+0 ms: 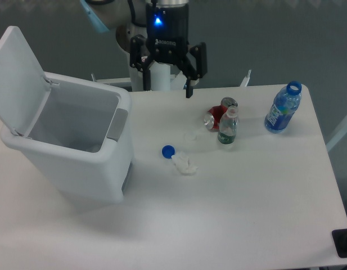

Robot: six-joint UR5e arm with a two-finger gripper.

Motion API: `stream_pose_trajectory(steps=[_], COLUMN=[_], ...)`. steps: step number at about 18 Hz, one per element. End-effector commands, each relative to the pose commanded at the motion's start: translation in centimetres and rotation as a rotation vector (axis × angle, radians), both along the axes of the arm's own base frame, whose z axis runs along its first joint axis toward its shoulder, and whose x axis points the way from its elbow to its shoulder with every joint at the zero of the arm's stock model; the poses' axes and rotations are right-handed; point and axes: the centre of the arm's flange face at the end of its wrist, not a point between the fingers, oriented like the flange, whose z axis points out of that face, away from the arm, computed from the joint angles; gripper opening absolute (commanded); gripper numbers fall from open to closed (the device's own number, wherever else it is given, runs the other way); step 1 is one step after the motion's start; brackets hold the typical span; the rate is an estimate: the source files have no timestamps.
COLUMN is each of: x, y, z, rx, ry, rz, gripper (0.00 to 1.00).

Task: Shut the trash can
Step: 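Raise the gripper and swing it toward the open trash can lid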

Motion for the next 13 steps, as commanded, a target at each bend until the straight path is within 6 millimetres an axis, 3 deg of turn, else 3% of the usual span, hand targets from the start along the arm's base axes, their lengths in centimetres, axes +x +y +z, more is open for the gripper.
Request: stream_pose_trajectory(steps=[7, 13], x=[-0.2, 0.0], y=[-0.5, -1.8], z=[-0.5, 0.9], rx=[-0.04, -0.033], ry=[0.002, 0.042], rz=[0.032, 0.059], gripper=[1.0, 1.0])
